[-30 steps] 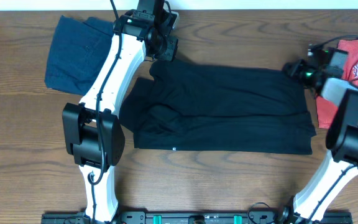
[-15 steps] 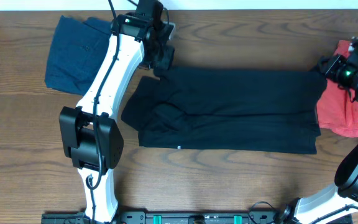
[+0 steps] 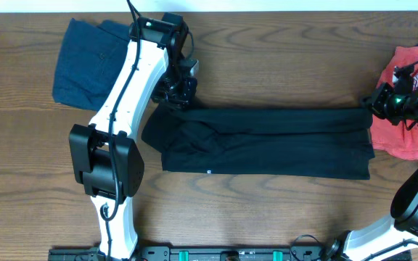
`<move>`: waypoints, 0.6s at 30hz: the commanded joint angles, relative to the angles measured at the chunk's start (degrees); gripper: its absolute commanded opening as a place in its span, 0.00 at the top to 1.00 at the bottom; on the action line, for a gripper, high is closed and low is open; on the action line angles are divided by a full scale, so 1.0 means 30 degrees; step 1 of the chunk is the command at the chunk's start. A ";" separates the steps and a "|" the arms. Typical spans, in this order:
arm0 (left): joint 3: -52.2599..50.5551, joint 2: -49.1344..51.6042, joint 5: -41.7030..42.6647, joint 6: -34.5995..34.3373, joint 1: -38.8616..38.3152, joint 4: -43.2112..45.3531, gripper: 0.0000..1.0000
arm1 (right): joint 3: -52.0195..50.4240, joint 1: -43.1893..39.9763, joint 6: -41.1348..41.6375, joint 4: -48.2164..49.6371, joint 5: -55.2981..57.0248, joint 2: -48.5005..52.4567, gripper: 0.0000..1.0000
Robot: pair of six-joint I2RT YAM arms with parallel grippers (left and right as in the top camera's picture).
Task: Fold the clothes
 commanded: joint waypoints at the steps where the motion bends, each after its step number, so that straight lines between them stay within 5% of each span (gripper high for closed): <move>1: -0.0430 -0.0663 0.0189 -0.0517 0.0029 -0.0583 0.91 | 0.0051 -0.0022 -0.0627 -0.0510 0.1341 -0.0707 0.99; 8: -0.2433 -0.0663 0.0197 -0.0750 0.0029 -0.0714 0.84 | 0.0051 -0.0007 -0.0845 -0.2142 0.2943 -0.0707 0.99; 9: -0.2798 -0.0663 0.0189 -0.0750 0.0029 -0.0707 0.83 | 0.0051 -0.0015 -0.0831 -0.2361 0.3249 -0.0707 0.96; 11: -0.3264 -0.0663 0.0175 -0.0729 0.0036 -0.0714 0.71 | 0.0051 -0.0036 -0.0823 -0.2798 0.3752 -0.0707 0.73; 18: -0.3395 -0.0663 0.0109 -0.0729 0.0255 -0.0736 0.65 | 0.0044 -0.0423 -0.0758 -0.3432 0.3898 -0.0707 0.63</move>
